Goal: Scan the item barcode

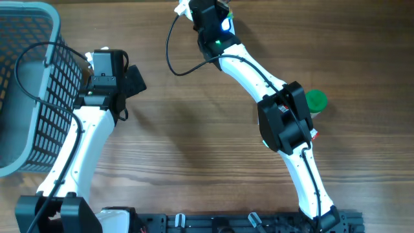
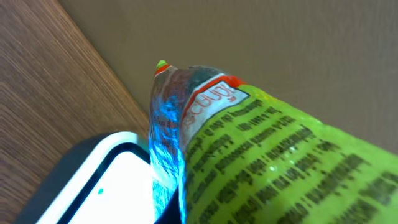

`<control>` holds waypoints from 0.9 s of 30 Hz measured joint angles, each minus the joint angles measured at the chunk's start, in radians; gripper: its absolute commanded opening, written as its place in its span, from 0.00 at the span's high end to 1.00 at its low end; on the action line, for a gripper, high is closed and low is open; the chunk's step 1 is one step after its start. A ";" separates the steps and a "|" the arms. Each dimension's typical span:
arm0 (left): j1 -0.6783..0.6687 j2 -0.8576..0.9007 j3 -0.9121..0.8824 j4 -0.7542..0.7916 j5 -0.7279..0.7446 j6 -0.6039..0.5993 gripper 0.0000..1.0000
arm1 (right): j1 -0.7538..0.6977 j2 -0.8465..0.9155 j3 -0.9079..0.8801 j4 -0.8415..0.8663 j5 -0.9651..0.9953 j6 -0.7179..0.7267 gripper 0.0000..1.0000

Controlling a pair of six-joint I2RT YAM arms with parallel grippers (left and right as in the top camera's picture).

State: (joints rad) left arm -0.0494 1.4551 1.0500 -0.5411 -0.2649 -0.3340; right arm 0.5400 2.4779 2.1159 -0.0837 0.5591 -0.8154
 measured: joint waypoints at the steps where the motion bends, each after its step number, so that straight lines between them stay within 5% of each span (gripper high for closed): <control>1: 0.000 0.000 0.000 0.000 0.000 0.000 0.00 | 0.000 -0.003 0.000 -0.007 0.000 0.011 0.96; 5: 0.000 0.000 0.000 0.000 0.000 0.000 0.00 | -0.002 -0.088 -0.007 -0.185 -0.002 0.109 0.96; 10: 0.000 0.000 0.000 0.000 0.000 0.000 0.00 | -0.027 -0.335 -0.006 -0.664 -0.058 0.341 0.96; 15: 0.000 0.000 0.000 0.000 0.000 0.000 0.00 | -0.146 -0.446 0.000 -1.171 -0.416 0.496 0.91; 19: 0.000 0.000 0.000 0.000 0.000 0.000 0.00 | -0.222 -0.420 -0.200 -1.262 -0.674 0.530 0.82; 20: 0.000 0.000 0.000 0.000 0.000 0.000 0.00 | -0.227 -0.414 -0.269 -1.250 -0.706 0.537 0.75; 23: 0.000 0.000 0.000 0.000 0.000 0.000 0.00 | -0.227 -0.402 -0.420 -1.202 -0.755 0.550 0.00; 27: 0.000 0.000 0.000 0.000 0.000 0.000 0.00 | -0.227 -0.402 -0.457 -1.140 -0.658 0.665 0.00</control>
State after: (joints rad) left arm -0.0494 1.4551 1.0500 -0.5411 -0.2649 -0.3340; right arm 0.3134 2.0758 1.6588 -1.2240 -0.0990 -0.1509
